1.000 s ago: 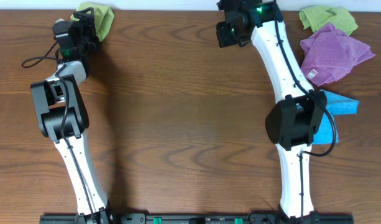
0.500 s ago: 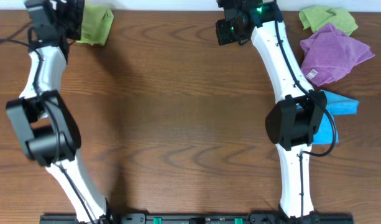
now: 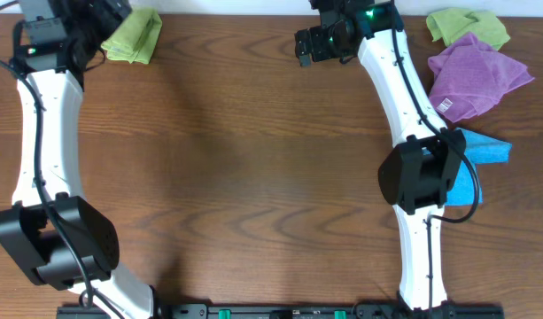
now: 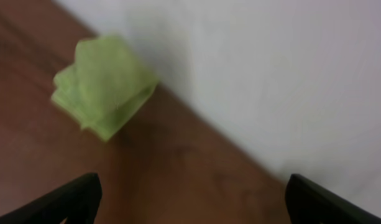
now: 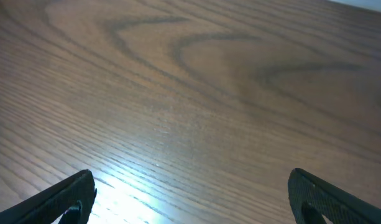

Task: Fold the cloth
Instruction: 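Release the green bundle at the far left and lift the left gripper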

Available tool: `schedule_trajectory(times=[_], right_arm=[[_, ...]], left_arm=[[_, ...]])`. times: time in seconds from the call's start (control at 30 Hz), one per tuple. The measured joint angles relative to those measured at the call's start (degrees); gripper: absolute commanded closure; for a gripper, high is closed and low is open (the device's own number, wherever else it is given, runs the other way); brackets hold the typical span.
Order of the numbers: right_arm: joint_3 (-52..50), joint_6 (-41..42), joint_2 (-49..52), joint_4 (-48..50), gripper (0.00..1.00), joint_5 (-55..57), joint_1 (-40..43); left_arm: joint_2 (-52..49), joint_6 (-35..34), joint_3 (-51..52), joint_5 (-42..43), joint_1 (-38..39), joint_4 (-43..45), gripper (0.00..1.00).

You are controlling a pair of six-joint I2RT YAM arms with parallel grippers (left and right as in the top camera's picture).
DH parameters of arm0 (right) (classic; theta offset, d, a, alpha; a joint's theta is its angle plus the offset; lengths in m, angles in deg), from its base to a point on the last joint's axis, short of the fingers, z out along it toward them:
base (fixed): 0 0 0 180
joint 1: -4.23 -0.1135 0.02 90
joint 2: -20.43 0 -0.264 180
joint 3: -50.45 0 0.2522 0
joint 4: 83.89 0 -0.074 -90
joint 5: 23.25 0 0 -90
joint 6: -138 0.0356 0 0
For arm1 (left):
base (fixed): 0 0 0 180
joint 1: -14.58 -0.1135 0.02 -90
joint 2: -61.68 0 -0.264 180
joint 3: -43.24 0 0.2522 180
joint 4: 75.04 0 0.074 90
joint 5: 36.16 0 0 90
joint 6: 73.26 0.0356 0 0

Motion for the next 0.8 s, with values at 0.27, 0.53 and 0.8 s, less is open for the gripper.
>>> schedule_trajectory(times=[0.27,0.53,0.8], right_arm=[[0.00,-3.61,-7.72,-5.31,0.01,4.92,0.04],[0.61,-5.22,-20.85,-11.52,0.01,8.39,1.68],[0.37,-5.49,-28.87,-13.64,0.01,9.27,3.32]], left_arm=[[1.01,10.75,-0.04,-9.29,8.37,-10.25,0.04],[9.81,17.97,-0.04,-16.52,15.15,-18.95,0.05],[21.86,21.29,-0.02,-18.67,14.86,-23.34,0.05]])
